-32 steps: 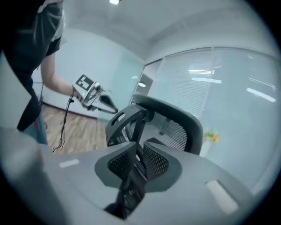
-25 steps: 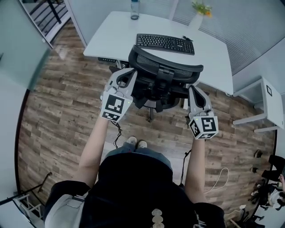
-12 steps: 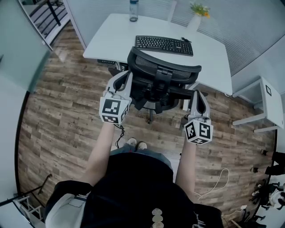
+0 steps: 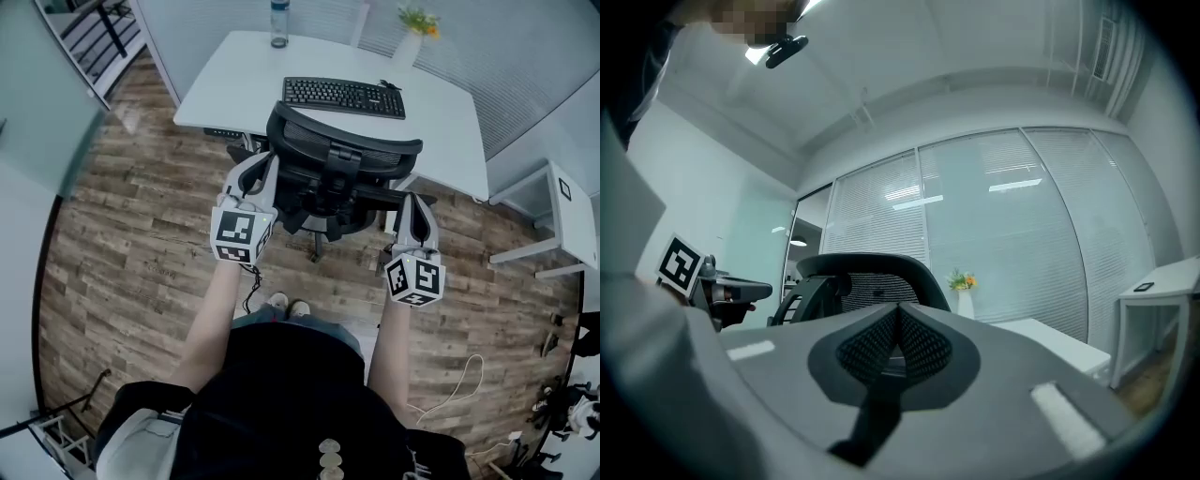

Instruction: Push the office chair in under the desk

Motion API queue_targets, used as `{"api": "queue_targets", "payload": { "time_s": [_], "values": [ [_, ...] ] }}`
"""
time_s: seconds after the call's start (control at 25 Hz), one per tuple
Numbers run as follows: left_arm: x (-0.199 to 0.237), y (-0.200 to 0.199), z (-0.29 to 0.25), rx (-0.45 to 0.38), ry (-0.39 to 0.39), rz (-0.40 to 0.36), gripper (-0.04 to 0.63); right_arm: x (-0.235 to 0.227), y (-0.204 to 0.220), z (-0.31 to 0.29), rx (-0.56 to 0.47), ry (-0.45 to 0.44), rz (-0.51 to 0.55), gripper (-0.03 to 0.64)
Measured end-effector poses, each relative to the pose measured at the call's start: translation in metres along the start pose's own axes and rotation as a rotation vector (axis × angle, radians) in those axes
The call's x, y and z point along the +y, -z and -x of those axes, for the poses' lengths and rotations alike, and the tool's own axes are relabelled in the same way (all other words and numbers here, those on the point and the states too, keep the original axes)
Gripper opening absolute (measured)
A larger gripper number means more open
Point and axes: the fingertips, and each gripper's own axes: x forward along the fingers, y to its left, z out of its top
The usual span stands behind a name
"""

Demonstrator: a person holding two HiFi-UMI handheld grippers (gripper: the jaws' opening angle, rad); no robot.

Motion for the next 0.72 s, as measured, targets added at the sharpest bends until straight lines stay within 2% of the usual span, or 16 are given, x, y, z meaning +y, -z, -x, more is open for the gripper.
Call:
{"api": "queue_targets", "payload": {
  "time_s": [0.72],
  "values": [
    [-0.0078, -0.0013, -0.0044, 0.000, 0.013, -0.024, 0.008, -0.0050, 0.0025, 0.0003, 0.008, 0.009, 0.003, 0.009]
  ]
}}
